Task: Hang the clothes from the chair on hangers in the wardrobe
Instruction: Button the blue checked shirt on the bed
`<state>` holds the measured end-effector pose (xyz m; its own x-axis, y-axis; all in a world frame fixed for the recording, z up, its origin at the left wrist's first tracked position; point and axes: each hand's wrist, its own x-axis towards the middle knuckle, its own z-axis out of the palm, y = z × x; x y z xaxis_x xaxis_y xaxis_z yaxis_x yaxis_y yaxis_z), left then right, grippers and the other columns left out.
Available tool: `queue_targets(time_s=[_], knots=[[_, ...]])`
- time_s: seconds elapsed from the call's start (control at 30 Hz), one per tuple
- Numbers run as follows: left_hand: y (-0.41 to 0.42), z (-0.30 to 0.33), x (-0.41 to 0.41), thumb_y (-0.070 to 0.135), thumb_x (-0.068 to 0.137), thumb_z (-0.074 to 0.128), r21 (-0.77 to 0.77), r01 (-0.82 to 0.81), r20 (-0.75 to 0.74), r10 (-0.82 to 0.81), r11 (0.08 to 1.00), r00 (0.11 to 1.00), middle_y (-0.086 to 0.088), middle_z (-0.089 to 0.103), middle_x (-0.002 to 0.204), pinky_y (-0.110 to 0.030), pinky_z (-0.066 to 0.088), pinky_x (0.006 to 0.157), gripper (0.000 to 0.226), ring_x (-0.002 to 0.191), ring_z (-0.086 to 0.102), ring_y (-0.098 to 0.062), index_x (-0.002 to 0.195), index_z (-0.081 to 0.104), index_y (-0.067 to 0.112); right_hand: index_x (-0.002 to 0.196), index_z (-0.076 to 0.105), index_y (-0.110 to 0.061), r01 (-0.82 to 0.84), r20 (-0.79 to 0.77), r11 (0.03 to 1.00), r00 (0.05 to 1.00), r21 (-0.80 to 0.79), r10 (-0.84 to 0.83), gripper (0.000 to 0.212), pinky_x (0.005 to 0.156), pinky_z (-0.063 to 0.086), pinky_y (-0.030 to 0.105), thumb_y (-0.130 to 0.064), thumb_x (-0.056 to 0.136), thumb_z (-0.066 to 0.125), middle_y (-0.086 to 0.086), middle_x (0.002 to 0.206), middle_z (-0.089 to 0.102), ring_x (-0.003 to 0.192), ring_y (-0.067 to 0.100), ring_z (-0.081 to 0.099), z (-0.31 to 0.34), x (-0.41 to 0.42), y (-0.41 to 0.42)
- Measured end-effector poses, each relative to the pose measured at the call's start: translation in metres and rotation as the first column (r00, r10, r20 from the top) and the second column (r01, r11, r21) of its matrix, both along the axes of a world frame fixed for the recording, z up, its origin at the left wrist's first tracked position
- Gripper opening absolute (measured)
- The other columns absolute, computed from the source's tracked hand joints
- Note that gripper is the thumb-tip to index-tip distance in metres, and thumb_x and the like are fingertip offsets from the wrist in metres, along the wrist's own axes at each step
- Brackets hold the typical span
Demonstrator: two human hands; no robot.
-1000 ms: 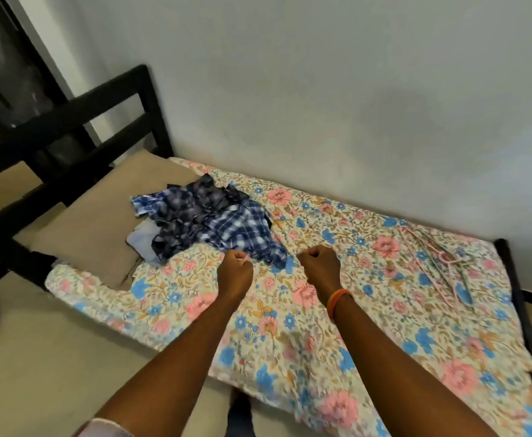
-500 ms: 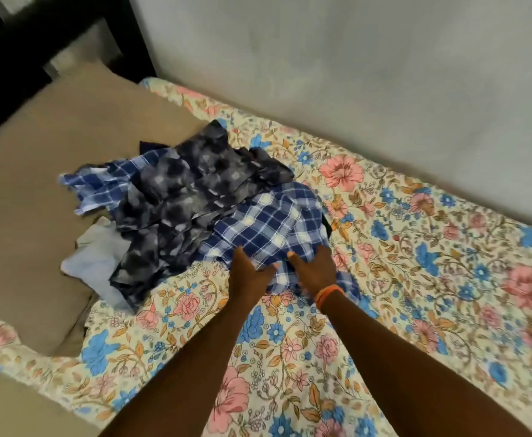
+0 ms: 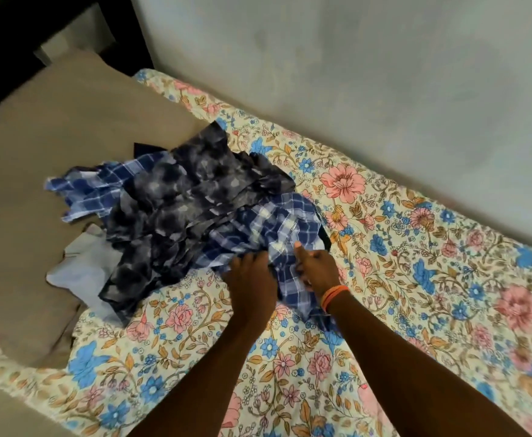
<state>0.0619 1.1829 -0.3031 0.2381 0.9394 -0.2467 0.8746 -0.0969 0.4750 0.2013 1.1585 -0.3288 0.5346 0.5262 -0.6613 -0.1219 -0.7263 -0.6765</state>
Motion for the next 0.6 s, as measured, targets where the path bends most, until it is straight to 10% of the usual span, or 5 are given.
queue_targets(time_s=[0.1, 0.23, 0.4, 0.6], knots=[[-0.006, 0.043, 0.01, 0.02, 0.099, 0.054, 0.004, -0.012, 0.162, 0.011, 1.0, 0.987, -0.005, 0.064, 0.121, -0.037, 0.038, 0.096, 0.031, 0.119, 0.048, -0.025, 0.127, 0.06, 0.012, 0.075, 0.061, -0.016, 0.15, -0.362, 0.988, 0.92, -0.024, -0.149, 0.052, 0.052, 0.035, 0.026, -0.068, 0.081, 0.066, 0.003, 0.055, 0.047, 0.049, 0.017, 0.039, 0.05, 0.001, 0.009], [-0.025, 0.108, 0.013, 0.012, 0.1, 0.049, 0.046, -0.01, 0.392, -0.009, 0.999, 0.92, -0.005, 0.053, 0.096, -0.046, 0.052, 0.08, 0.022, 0.094, 0.054, -0.027, 0.117, 0.062, 0.007, 0.073, 0.06, -0.009, 0.109, -0.404, 0.994, 0.908, -0.021, -0.109, 0.044, 0.056, 0.038, 0.033, -0.037, 0.058, 0.091, 0.014, 0.068, 0.046, 0.054, 0.023, 0.041, 0.117, 0.004, 0.02], [-0.031, 0.172, 0.012, 0.017, 0.102, 0.044, 0.063, -0.104, 0.533, 0.055, 0.993, 0.844, -0.002, 0.051, 0.087, -0.027, 0.041, 0.056, 0.02, 0.072, 0.053, -0.022, 0.112, 0.061, 0.013, 0.065, 0.052, -0.008, 0.367, -0.569, 0.903, 0.802, 0.225, -0.184, 0.028, 0.061, 0.049, 0.033, 0.0, 0.091, 0.043, 0.006, 0.053, 0.057, 0.049, 0.02, 0.057, 0.25, 0.007, 0.037], [-0.031, 0.215, -0.022, 0.024, 0.099, 0.055, -0.031, -0.256, 0.396, 0.247, 0.966, 0.885, -0.003, 0.065, 0.086, -0.034, 0.045, 0.057, 0.01, 0.072, 0.06, -0.025, 0.101, 0.061, 0.016, 0.081, 0.063, -0.003, 0.257, -0.649, 0.818, 0.74, 0.515, 0.176, 0.029, 0.093, 0.054, 0.041, 0.005, 0.093, 0.038, 0.016, 0.097, 0.066, 0.09, 0.03, 0.065, 0.382, -0.005, 0.024]])
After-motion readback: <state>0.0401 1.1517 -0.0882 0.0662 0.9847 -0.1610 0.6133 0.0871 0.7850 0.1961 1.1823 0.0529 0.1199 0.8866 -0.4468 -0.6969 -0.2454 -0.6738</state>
